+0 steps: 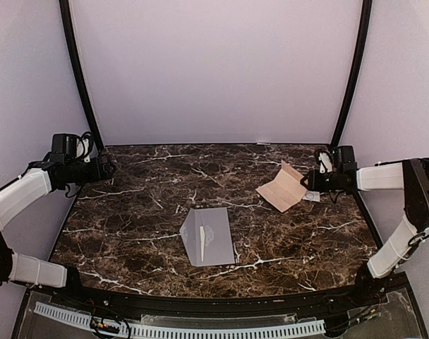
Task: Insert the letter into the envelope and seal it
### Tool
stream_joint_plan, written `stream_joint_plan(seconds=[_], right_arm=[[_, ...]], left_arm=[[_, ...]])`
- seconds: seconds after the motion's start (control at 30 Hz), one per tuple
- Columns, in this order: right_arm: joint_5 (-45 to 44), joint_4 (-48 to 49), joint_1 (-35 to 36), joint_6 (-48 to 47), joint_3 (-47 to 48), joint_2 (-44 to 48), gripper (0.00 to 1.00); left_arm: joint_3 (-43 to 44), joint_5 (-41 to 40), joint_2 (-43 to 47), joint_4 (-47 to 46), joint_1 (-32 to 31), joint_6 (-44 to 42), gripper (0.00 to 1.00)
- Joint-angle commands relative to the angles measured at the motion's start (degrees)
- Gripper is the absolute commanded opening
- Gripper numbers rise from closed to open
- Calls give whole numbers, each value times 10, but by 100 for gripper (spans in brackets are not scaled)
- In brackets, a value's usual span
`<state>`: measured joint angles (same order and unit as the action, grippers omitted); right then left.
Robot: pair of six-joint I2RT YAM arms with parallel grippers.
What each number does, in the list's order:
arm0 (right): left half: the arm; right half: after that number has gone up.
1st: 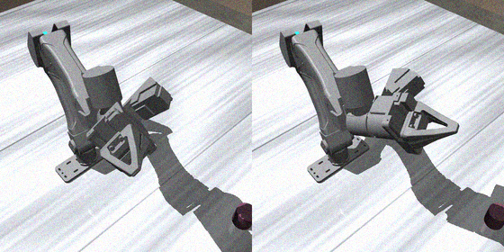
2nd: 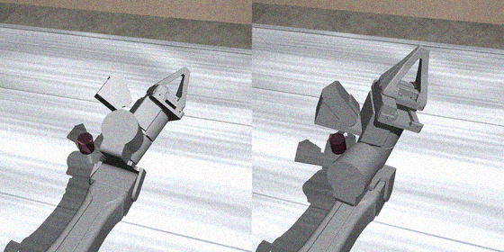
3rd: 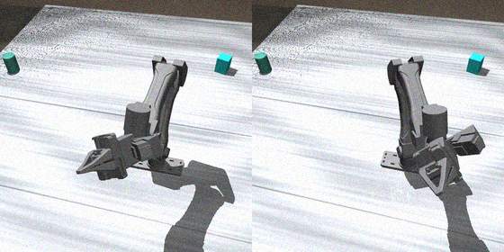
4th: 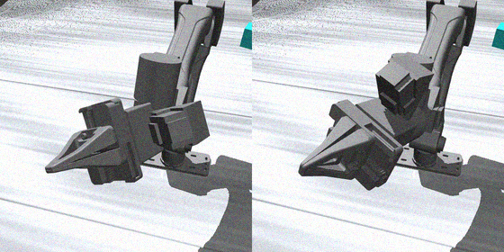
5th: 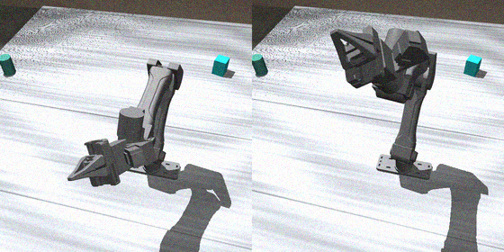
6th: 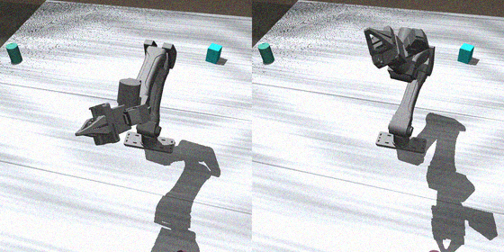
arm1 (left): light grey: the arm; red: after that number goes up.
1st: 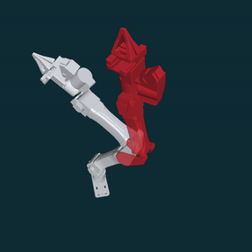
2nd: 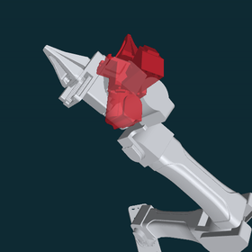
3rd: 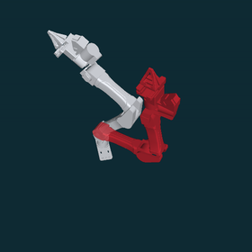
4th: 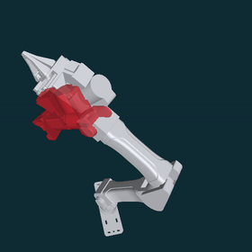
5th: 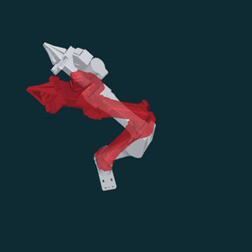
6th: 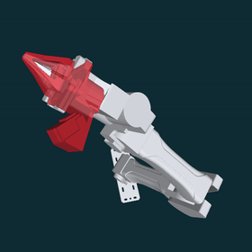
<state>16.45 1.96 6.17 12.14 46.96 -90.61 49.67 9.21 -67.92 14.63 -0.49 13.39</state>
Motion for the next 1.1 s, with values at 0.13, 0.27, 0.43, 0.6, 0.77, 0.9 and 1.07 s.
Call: stream_joint_plan(seconds=[0.13, 0.27, 0.43, 0.6, 0.77, 0.9, 1.07], right_arm=[[-2, 28, 4, -17, 19, -24, 36], [3, 31, 4, -23, 26, -30, 24], [24, 37, 5, -32, 21, -19, 0], [58, 30, 7, -28, 20, 19, 0], [88, -15, 38, -23, 44, 75, 0], [116, -62, 83, -24, 76, 115, 0], [163, -64, 149, 2, 104, 145, 0]], left_arm=[[-11, 10, 21, -9, 3, -4, 92], [-12, 21, 24, -10, 3, -6, 91], [-27, 54, 53, -37, 3, -10, 91], [-40, 92, 86, -65, 3, -16, 91], [-59, 167, 114, -110, -1, 8, 91], [-54, 184, 125, -122, -54, 18, 91], [-35, 202, 125, -140, -147, 48, 91]])
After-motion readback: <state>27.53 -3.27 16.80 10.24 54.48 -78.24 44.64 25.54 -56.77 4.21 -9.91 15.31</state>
